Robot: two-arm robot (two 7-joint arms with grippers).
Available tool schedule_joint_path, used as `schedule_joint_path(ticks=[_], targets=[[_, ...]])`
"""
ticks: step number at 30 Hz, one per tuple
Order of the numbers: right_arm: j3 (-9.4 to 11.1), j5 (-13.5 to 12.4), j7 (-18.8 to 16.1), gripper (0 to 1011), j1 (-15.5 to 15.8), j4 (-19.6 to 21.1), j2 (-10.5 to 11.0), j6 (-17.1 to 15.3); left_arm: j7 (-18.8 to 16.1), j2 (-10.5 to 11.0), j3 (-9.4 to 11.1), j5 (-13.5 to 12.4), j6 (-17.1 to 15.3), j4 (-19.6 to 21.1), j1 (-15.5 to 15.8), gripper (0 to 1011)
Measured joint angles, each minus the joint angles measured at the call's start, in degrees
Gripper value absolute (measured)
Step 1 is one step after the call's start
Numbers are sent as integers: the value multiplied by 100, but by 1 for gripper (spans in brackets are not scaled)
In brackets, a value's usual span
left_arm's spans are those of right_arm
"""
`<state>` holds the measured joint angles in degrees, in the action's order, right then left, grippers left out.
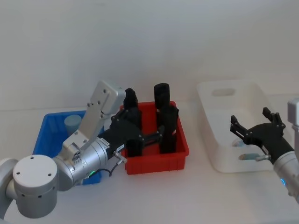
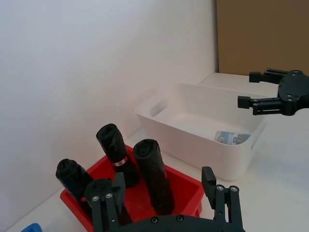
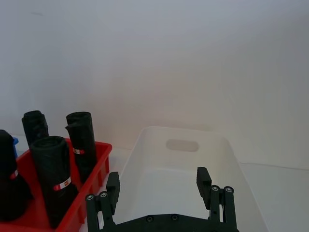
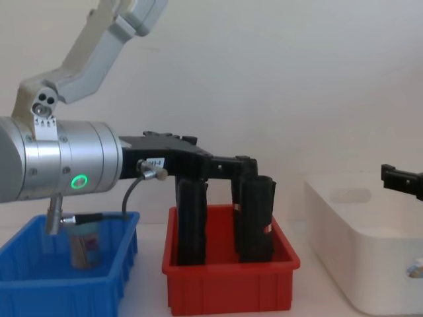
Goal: Pick the cotton swabs from the blue box and place them into the white box.
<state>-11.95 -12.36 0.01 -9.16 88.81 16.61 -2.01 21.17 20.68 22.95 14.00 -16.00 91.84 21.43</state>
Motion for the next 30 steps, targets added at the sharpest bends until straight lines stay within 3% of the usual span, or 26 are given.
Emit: schedule_joint_path(ticks=[16,24,30], targets=[[-90,-355,-331,1001,864,1077,241,5,-1209,74,184,-149,895,80,-465,1004],[-103,-408,-380,1001,995,1234,275,6,-1801,109,274,-223,1334,120,-687,1004],[-102,-411,-384,1001,1000,1243,274,6,-2017,122,307,-249,1493,135,-773,1004]])
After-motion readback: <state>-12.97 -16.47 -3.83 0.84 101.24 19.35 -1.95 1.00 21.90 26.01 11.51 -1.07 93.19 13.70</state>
